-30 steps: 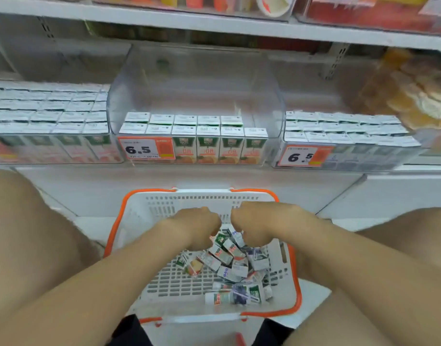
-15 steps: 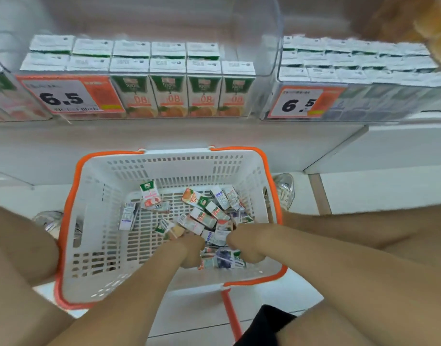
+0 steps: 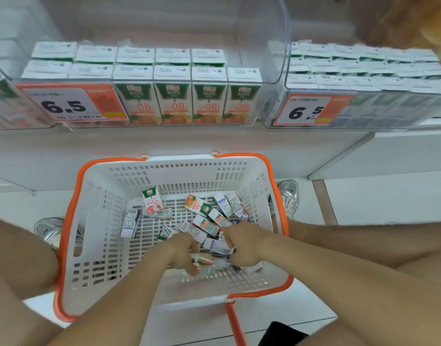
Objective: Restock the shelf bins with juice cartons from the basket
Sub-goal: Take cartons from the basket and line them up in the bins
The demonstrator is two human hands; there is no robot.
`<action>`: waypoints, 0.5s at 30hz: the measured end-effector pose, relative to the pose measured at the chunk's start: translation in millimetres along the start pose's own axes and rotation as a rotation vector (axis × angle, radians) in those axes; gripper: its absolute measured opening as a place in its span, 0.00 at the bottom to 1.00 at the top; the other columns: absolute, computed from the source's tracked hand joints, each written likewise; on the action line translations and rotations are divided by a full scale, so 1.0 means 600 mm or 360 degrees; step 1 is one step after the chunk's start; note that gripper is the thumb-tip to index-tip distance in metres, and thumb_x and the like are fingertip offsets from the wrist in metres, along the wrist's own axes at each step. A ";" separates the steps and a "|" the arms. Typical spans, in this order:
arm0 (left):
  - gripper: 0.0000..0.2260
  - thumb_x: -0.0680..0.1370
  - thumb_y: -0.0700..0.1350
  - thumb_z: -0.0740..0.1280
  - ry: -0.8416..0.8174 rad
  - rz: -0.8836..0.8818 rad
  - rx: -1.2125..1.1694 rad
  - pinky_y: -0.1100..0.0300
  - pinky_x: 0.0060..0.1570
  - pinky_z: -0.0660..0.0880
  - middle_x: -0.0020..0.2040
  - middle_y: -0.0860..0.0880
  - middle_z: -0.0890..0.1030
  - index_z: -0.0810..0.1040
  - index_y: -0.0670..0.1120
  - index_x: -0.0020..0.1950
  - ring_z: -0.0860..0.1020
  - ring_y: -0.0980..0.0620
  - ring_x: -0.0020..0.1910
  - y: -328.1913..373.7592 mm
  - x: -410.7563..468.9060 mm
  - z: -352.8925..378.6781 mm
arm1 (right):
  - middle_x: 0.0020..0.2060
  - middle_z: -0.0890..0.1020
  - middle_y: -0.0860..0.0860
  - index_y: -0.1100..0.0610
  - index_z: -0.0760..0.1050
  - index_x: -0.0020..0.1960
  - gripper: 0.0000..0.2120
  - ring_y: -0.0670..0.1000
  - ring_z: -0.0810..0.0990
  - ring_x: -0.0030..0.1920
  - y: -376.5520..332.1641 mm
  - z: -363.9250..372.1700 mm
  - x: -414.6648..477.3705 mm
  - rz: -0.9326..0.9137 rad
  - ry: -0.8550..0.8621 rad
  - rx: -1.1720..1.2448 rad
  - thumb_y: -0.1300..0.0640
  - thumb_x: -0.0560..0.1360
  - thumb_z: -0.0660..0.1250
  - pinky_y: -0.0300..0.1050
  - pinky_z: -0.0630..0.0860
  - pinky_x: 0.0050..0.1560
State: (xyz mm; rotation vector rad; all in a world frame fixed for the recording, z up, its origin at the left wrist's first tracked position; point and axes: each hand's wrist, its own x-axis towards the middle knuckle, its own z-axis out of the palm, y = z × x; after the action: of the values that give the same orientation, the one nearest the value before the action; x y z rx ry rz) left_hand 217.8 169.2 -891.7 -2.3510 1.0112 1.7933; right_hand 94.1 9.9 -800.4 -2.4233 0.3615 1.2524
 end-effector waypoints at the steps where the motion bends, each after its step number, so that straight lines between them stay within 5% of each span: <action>1: 0.32 0.72 0.49 0.82 0.0043 0.0020 -0.0020 0.54 0.59 0.76 0.70 0.49 0.76 0.75 0.48 0.73 0.78 0.47 0.65 -0.005 -0.007 -0.011 | 0.55 0.81 0.59 0.60 0.76 0.60 0.14 0.60 0.81 0.54 -0.005 -0.013 -0.007 0.0025 0.0060 0.0021 0.56 0.77 0.70 0.56 0.82 0.53; 3: 0.29 0.71 0.48 0.83 0.0116 0.0067 -0.0076 0.55 0.60 0.76 0.67 0.53 0.77 0.77 0.50 0.70 0.78 0.49 0.63 -0.012 -0.027 -0.038 | 0.56 0.80 0.56 0.59 0.74 0.62 0.14 0.58 0.79 0.54 -0.013 -0.045 -0.023 0.0027 0.0178 0.0066 0.54 0.79 0.67 0.53 0.80 0.53; 8: 0.25 0.67 0.44 0.84 0.0449 0.0259 -0.0400 0.56 0.52 0.79 0.59 0.54 0.77 0.76 0.52 0.59 0.80 0.51 0.55 -0.001 -0.101 -0.104 | 0.48 0.73 0.51 0.57 0.73 0.70 0.17 0.46 0.72 0.38 -0.039 -0.132 -0.091 -0.0120 0.0516 0.0409 0.60 0.82 0.61 0.39 0.66 0.34; 12: 0.21 0.71 0.40 0.81 0.0679 0.0485 -0.0643 0.55 0.48 0.76 0.60 0.52 0.75 0.77 0.54 0.58 0.78 0.52 0.48 0.024 -0.188 -0.152 | 0.42 0.75 0.46 0.57 0.79 0.65 0.14 0.47 0.78 0.39 -0.045 -0.184 -0.150 -0.0181 0.0898 0.0457 0.61 0.83 0.59 0.39 0.68 0.37; 15: 0.19 0.75 0.45 0.78 0.0842 0.0612 -0.0802 0.53 0.53 0.78 0.64 0.59 0.72 0.78 0.58 0.62 0.79 0.51 0.54 0.041 -0.264 -0.183 | 0.35 0.80 0.48 0.53 0.81 0.58 0.10 0.44 0.78 0.32 -0.044 -0.213 -0.185 -0.0216 0.1065 0.0599 0.59 0.83 0.61 0.34 0.67 0.30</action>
State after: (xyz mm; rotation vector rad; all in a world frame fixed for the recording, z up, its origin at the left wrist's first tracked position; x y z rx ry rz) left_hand 279.1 183.3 -708.0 -3.2569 1.2500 1.7283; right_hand 133.9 -18.8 -636.2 -2.4060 0.5431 0.2484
